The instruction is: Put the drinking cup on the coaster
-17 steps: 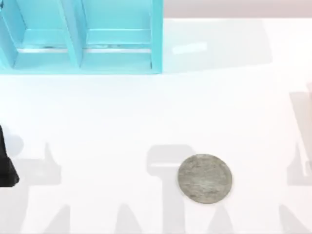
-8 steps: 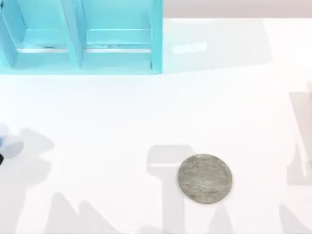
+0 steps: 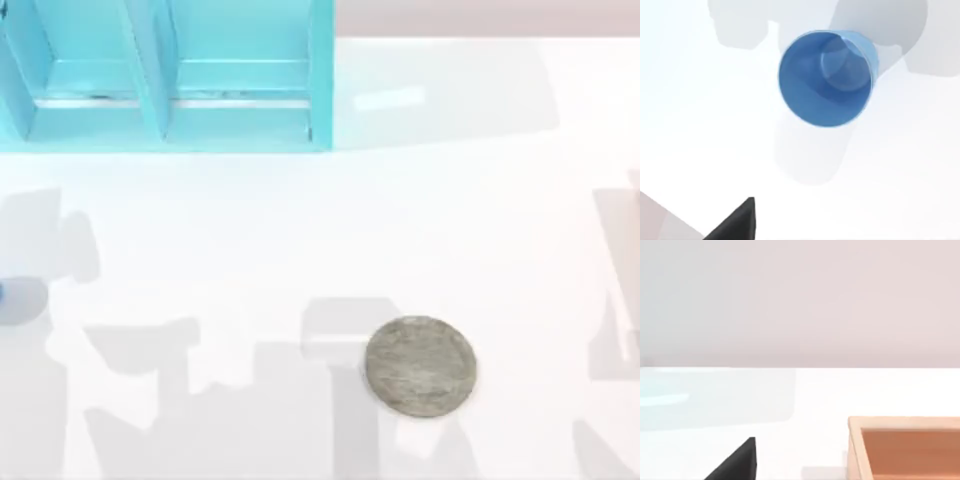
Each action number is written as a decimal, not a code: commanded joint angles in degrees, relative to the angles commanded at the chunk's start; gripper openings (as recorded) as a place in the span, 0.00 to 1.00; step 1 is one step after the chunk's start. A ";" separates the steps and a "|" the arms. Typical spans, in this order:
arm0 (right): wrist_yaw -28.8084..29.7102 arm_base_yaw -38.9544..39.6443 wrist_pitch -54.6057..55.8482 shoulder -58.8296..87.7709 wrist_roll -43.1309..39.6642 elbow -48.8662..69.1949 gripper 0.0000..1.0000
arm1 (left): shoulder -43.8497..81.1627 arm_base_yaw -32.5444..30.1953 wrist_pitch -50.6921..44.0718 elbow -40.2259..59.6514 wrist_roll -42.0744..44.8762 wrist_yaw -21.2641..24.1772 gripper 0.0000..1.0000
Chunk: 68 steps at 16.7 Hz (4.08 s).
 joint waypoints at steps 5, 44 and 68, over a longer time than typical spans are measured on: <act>0.00 0.00 0.00 0.00 0.00 0.00 1.00 | 18.76 1.69 -12.12 15.93 19.13 1.41 1.00; 0.00 0.00 0.00 0.00 0.00 0.00 1.00 | 32.98 2.49 4.79 7.28 27.62 2.72 0.02; 0.00 0.00 0.00 0.00 0.00 0.00 1.00 | 50.64 -21.60 -12.01 38.43 -23.73 2.91 0.00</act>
